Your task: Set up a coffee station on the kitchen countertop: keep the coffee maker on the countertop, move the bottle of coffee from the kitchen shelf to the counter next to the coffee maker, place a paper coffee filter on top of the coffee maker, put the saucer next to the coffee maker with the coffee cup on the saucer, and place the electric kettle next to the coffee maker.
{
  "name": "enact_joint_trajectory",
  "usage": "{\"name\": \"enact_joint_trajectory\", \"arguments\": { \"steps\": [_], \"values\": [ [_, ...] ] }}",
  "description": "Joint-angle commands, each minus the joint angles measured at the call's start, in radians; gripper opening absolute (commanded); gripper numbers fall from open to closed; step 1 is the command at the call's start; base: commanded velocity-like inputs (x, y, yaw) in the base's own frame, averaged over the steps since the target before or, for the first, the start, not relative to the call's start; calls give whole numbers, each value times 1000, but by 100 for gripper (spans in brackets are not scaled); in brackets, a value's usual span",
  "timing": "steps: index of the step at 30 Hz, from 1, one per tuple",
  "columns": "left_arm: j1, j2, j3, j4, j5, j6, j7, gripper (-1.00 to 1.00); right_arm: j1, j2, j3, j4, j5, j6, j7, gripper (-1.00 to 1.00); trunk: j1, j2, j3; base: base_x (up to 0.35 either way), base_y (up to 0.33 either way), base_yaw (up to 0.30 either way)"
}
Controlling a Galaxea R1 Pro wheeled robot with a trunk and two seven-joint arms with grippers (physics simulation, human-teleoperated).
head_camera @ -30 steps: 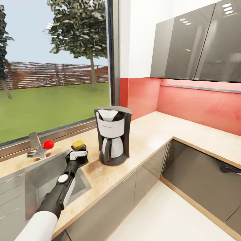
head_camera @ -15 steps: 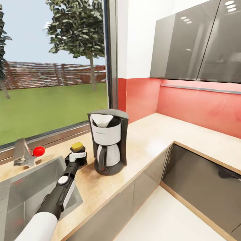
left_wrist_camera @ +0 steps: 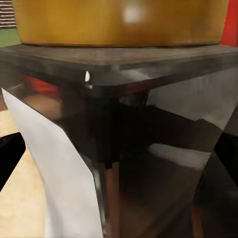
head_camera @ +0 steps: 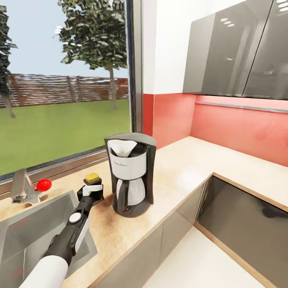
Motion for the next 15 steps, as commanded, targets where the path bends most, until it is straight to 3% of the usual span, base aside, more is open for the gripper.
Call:
{"name": "enact_joint_trajectory", "arguments": {
  "steps": [1,8,15],
  "values": [
    [-1,1,2,1,-7,-3,12,-100,-1,0,8,-1,-9,-2,-1,100,1,-2,-2,107,0,0],
    [1,23,2,0,-5,-3,54,-100,-1,0,8,-1,-9,-2,-1,100,1,-2,-2,20,0,0],
    [3,24,-1,4,-5,-3,56,-100,-1,0,8,-1,-9,-2,-1,100,1,-2,-2,154,0,0]
  ]
}}
